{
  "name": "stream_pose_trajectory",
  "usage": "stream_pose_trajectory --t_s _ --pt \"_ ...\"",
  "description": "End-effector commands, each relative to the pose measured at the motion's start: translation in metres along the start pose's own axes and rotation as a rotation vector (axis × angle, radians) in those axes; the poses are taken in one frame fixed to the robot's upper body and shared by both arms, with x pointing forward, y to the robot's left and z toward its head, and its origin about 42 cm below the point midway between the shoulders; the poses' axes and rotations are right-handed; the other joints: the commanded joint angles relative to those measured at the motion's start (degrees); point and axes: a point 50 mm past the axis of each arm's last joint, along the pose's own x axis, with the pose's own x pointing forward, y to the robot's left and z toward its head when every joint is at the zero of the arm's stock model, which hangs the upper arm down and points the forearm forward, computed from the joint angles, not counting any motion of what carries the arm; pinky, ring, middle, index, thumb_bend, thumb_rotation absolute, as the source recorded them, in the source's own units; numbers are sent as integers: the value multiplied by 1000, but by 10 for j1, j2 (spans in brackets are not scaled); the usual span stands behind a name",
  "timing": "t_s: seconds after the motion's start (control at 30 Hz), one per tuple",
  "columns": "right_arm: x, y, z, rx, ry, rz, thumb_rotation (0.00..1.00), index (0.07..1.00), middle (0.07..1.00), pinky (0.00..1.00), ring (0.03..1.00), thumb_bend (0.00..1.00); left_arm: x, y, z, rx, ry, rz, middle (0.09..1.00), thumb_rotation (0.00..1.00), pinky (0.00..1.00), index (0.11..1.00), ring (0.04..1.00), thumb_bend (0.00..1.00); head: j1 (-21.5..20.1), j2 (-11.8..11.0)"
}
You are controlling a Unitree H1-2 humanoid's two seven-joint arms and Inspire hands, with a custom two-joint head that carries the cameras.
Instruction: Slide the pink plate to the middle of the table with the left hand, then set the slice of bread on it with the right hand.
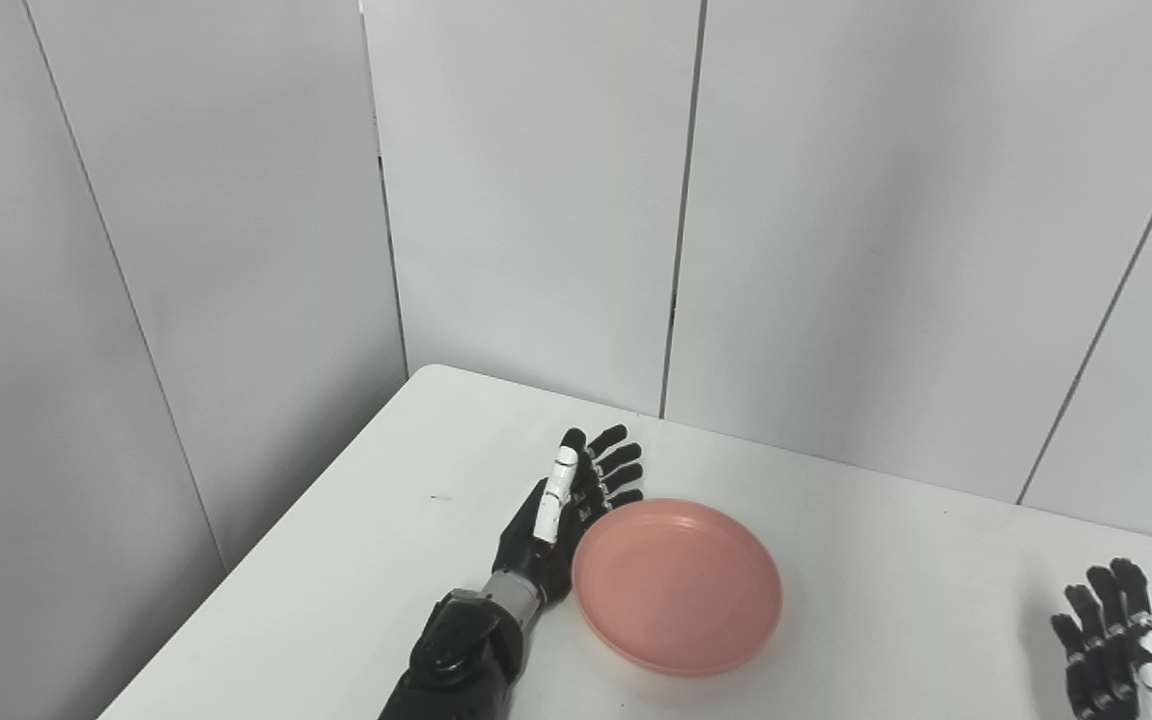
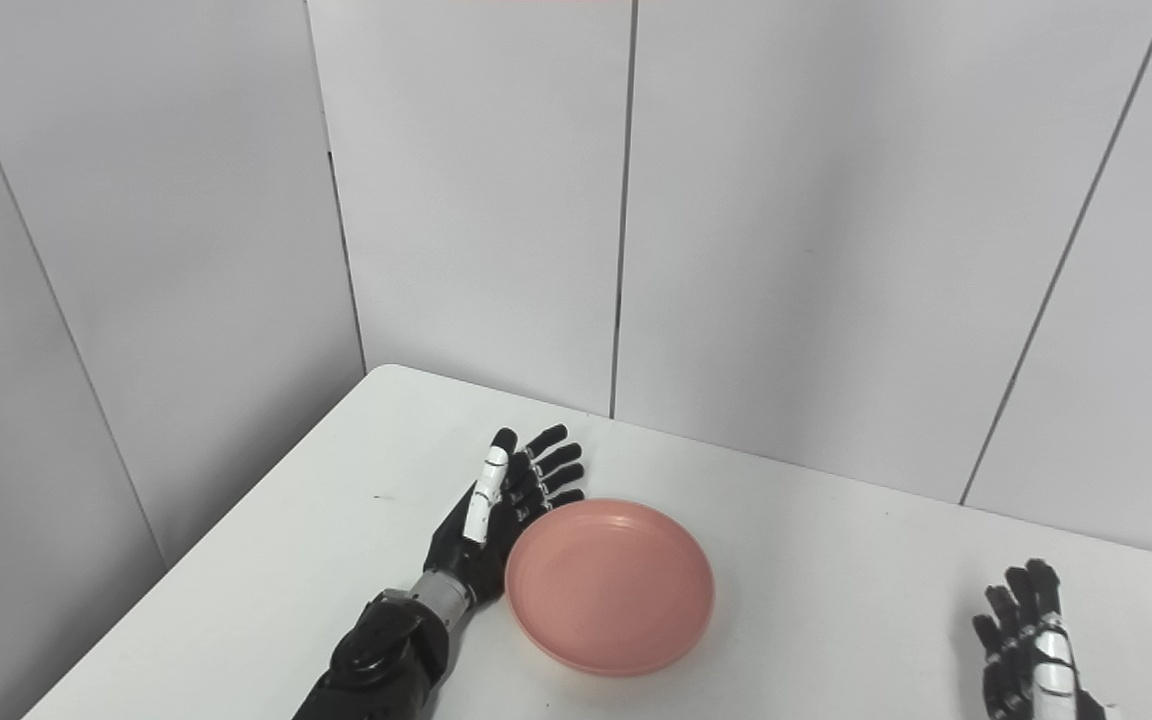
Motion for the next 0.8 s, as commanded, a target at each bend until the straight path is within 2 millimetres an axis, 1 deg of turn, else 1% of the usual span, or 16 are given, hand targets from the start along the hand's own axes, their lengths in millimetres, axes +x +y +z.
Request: stream_pose_trajectory --t_s 0.0,0.17,0.2,0.3,0.33,0.43,0.47,0.5,0.53,0.57,0.6,0.63,0.67,0.7,0.73,0.77 --pt "9 8 16 11 -64 20 943 1000 1000 1000 992 624 4 -11 4 7 -23 -32 880 976 856 868 889 766 -8 3" --pt "9 11 17 12 -64 19 935 1000 1000 1000 989 638 -1 -21 -2 -7 -17 -58 880 974 871 871 891 756 -30 12" --pt "9 12 18 10 -65 21 934 1000 1000 1000 989 641 -2 -22 -2 -6 -16 -62 880 975 872 871 891 755 -44 16" --pt "8 15 20 1 -72 27 949 1000 1000 1000 993 638 -5 -28 -4 -10 -9 -65 881 981 875 869 892 755 -53 19" --pt "8 16 21 -1 -73 32 951 1000 1000 1000 993 637 -6 -30 -4 -14 -6 -66 881 982 876 869 893 755 -67 26" --pt "7 18 23 -23 -71 36 992 1000 1000 1000 1000 610 -8 -34 -5 -22 -2 -72 885 985 883 869 896 750 -77 29" --pt "6 20 24 -30 -68 27 996 1000 1000 1000 1000 605 -9 -35 -4 -27 -3 -78 885 985 884 869 895 749 -96 37" --pt "6 22 25 -34 -66 20 998 1000 1000 1000 996 610 -10 -36 -4 -30 -3 -82 887 983 888 870 896 748 -96 37" --pt "6 24 27 -37 -65 14 996 1000 999 1000 994 614 -11 -38 -3 -32 -3 -88 887 983 889 870 896 748 -108 42" --pt "6 26 28 -39 -64 9 992 1000 998 1000 992 619 -12 -39 -3 -33 -3 -92 887 986 889 870 896 747 -108 42" --pt "7 27 29 -37 -64 6 990 1000 998 1000 992 621 -13 -40 -2 -35 -4 -96 887 986 888 870 896 747 -123 48" --pt "7 28 29 -36 -64 4 977 1000 1000 1000 991 633 -14 -41 -2 -37 -4 -97 886 982 890 869 897 750 -125 49" --pt "8 30 29 -33 -66 1 973 1000 999 1000 989 636 -15 -42 -1 -41 -5 -99 886 981 890 869 897 750 -140 55" --pt "9 31 29 -31 -67 -1 965 999 996 1000 985 642 -16 -43 -1 -44 -6 -100 887 979 889 870 897 750 -140 55" --pt "9 33 29 -28 -69 -5 961 998 994 1000 983 645 -17 -45 0 -48 -5 -103 887 978 889 871 897 750 -157 60" --pt "10 34 28 -26 -70 -7 943 989 986 1000 976 654 -17 -45 0 -51 -3 -105 892 976 896 874 902 752 -160 60"
